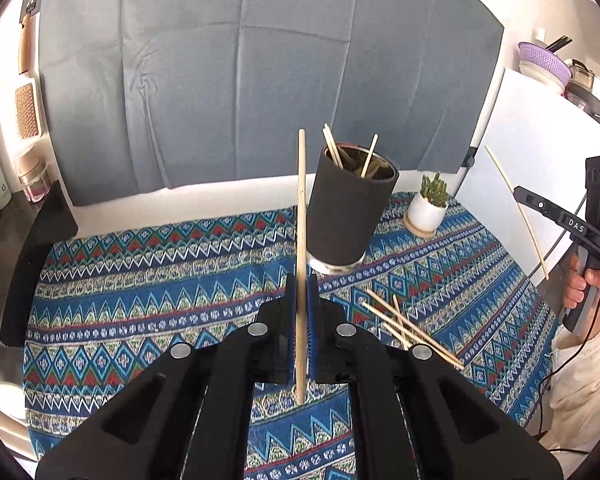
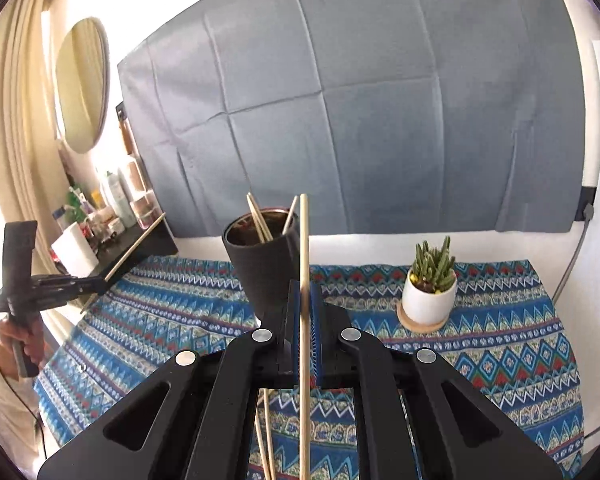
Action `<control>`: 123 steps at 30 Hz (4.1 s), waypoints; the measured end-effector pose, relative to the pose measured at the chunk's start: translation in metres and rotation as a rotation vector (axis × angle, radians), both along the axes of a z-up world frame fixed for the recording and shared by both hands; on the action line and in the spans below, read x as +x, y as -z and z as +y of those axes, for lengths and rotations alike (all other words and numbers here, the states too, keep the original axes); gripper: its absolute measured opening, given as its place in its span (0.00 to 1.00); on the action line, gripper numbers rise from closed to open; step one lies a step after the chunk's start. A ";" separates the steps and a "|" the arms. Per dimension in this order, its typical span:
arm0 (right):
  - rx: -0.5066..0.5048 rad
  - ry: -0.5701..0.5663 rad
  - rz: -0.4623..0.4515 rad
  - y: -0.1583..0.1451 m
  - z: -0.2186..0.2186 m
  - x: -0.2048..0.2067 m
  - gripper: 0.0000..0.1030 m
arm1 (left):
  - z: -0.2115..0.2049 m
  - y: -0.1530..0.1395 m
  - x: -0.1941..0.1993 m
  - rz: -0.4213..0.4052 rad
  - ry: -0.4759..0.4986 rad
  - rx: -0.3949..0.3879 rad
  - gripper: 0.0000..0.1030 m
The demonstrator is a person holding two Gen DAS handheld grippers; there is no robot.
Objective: Organize utensils
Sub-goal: 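Lift both held chopsticks upright and carry them over the black holder, then open the right tool over the holder while the left tool releases its chopstick, then lower both open tools back toward the loose chopsticks on the cloth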
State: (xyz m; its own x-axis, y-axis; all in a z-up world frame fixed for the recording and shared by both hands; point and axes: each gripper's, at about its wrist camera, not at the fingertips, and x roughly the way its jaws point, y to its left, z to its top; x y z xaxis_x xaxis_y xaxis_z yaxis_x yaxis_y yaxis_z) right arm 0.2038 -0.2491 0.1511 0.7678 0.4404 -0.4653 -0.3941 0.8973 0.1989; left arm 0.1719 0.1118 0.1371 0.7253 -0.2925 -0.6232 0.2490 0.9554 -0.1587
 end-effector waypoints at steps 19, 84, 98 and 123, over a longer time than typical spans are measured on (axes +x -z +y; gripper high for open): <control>0.168 0.078 -0.162 -0.017 0.073 0.125 0.05 | -0.038 -0.012 0.128 -0.308 0.109 -0.231 0.05; 0.426 0.040 -0.568 -0.006 0.040 0.127 0.92 | -0.029 0.013 0.136 -0.466 -0.088 -0.369 0.94; 0.279 0.107 -0.328 -0.057 0.041 0.095 0.92 | -0.042 -0.016 0.119 -0.089 -0.195 -0.231 0.94; -0.122 -0.027 0.520 0.146 0.017 0.046 0.92 | -0.095 0.138 0.024 0.572 -0.057 0.016 0.94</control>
State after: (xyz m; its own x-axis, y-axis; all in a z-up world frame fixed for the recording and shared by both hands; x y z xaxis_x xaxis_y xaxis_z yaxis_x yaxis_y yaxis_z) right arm 0.2495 -0.2316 0.0053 0.4117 0.3759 -0.8302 -0.2946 0.9169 0.2691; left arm 0.1957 0.0168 -0.0008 0.2856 -0.2505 -0.9250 0.0761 0.9681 -0.2387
